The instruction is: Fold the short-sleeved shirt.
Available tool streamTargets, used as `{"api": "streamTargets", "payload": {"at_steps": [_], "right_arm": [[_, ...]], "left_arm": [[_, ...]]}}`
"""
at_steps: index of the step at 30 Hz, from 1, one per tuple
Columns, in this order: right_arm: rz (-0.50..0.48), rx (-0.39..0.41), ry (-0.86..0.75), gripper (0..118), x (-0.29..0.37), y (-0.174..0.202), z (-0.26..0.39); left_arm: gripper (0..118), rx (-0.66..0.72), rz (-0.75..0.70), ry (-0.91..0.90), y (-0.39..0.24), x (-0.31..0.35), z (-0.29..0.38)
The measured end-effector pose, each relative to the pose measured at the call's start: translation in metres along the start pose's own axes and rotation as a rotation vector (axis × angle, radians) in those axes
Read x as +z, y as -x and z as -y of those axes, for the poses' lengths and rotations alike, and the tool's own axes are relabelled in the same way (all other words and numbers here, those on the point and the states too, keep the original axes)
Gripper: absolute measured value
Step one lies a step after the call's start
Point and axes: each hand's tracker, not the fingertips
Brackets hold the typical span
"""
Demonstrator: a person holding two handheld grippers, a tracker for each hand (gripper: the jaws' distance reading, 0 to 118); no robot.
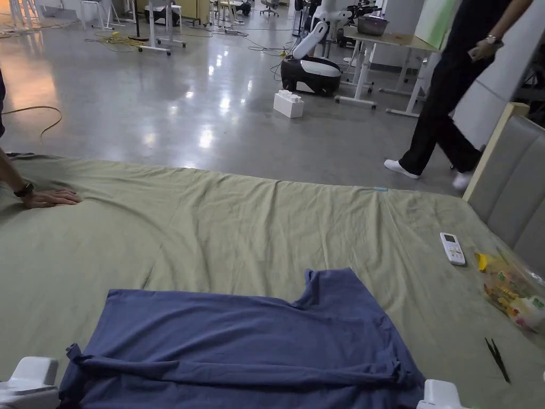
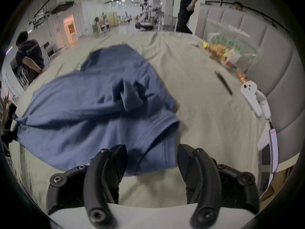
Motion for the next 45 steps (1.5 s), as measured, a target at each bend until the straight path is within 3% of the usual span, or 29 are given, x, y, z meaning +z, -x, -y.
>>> {"api": "streamTargets", "payload": {"at_steps": [2, 3, 4, 5, 6, 10, 19, 24, 33, 40, 45], "right_arm": [[-0.006, 0.028, 0.031, 61, -0.019, 0.003, 0.008], [0.001, 0.024, -0.007, 53, -0.016, 0.004, 0.010], [-0.001, 0.030, -0.018, 41, -0.012, 0.006, 0.010], [-0.024, 0.045, -0.027, 21, -0.009, 0.006, 0.009], [-0.048, 0.066, -0.048, 11, -0.007, 0.007, 0.010], [0.009, 0.184, -0.060, 7, 0.006, 0.027, 0.010], [-0.020, 0.115, -0.121, 7, 0.058, 0.010, -0.015], [-0.005, 0.153, -0.144, 7, 0.105, 0.006, -0.023], [-0.033, 0.186, -0.114, 7, 0.135, -0.008, 0.039], [-0.019, 0.170, 0.010, 7, 0.115, -0.005, 0.123], [0.010, 0.183, 0.037, 7, 0.102, 0.015, 0.143]], "left_arm": [[9, 0.014, -0.007, 0.001, -0.013, 0.007, 0.003], [9, 0.015, -0.008, 0.001, -0.019, 0.009, 0.005], [9, 0.015, -0.014, -0.001, -0.023, 0.010, 0.008], [9, 0.012, -0.020, 0.000, -0.027, 0.011, 0.010], [9, 0.008, -0.022, 0.000, -0.026, 0.010, 0.011], [9, -0.010, -0.026, -0.009, -0.015, 0.002, 0.015], [9, -0.011, 0.012, -0.106, -0.021, 0.058, -0.011], [9, -0.021, 0.019, -0.129, -0.004, 0.067, -0.002], [9, -0.007, 0.044, -0.101, 0.015, 0.108, 0.061], [9, 0.022, 0.029, 0.034, 0.041, 0.074, 0.140], [9, 0.027, 0.013, 0.079, 0.020, 0.054, 0.150]]}}
